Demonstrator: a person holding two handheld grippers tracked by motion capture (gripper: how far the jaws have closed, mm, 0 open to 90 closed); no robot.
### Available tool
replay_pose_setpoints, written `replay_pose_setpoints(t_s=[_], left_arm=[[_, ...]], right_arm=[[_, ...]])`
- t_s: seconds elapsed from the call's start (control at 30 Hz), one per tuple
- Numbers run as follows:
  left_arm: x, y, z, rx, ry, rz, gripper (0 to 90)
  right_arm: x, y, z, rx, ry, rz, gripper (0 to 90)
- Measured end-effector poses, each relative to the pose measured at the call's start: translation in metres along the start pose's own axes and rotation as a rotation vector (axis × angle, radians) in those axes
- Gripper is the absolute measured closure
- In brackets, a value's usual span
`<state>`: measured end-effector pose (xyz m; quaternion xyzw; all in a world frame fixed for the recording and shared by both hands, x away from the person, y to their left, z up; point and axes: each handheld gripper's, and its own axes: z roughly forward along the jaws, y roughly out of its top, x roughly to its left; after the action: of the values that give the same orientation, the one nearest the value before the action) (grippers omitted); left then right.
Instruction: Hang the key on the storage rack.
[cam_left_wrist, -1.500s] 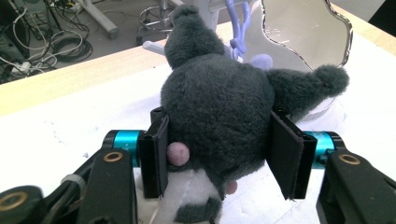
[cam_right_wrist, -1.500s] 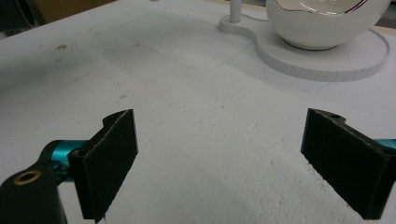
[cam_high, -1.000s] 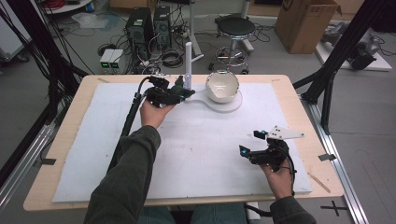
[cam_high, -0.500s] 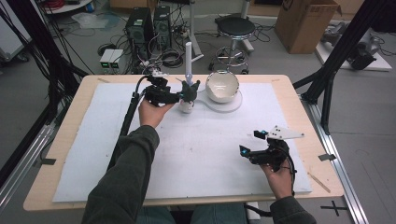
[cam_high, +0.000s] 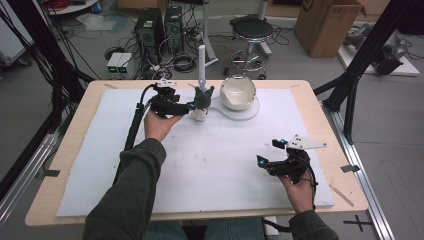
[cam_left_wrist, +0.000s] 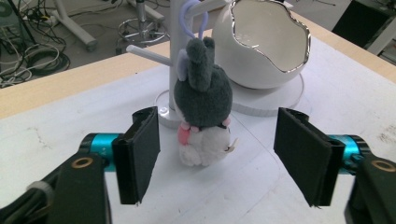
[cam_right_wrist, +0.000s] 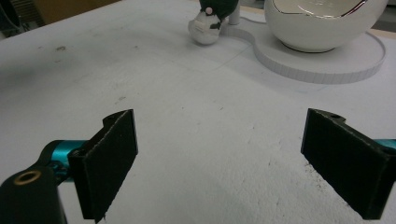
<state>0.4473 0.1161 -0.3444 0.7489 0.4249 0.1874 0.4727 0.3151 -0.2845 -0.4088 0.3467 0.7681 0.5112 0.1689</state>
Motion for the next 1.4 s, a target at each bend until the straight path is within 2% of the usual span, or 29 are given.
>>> replay_pose_setpoints(t_s=[0.1,0.27,0.4,0.7,1.4], left_arm=[[-0.003,0.002,-0.004,-0.027,-0.014,0.003,30.8],[-0.004,0.003,-0.011,-0.044,-0.023,0.026,28.9],[-0.006,0.002,-0.017,-0.063,-0.031,0.022,28.4],[-0.006,-0.005,-0.030,-0.076,-0.032,0.032,27.4],[-0.002,-0.024,-0.052,-0.059,-0.048,0.058,25.0]], right_arm=[[-0.001,0.000,0.000,-0.006,-0.004,-0.005,10.3],[-0.001,0.000,0.000,-0.002,-0.006,0.002,10.3],[-0.001,0.000,-0.001,-0.006,-0.005,-0.002,10.3],[-0.001,0.000,0.000,-0.007,-0.006,-0.005,10.3],[0.001,0.000,0.000,0.003,-0.023,-0.006,10.3]])
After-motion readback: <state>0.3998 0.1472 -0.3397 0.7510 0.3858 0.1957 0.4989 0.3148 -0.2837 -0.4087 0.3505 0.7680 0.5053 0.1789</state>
